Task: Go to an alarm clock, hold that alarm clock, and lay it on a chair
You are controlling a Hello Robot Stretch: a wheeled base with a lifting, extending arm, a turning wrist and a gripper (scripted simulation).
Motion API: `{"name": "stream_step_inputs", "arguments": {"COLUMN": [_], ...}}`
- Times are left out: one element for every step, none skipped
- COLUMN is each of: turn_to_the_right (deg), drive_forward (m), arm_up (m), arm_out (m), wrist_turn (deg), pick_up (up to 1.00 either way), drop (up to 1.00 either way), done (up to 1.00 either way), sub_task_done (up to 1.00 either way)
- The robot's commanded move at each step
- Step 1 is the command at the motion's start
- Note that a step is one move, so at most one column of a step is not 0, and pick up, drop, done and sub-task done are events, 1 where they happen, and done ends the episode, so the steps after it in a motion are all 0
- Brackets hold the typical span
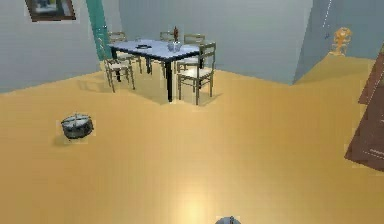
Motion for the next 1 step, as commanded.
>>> {"name": "stream_step_inputs", "arguments": {"turn_to_the_right": [0.0], "drive_forward": [1.00], "arm_up": [0.00], "arm_out": [0.00], "wrist_turn": [0.0], "pick_up": [0.00], "drop": [0.00], "done": [0.00], "sub_task_done": [0.00]}}
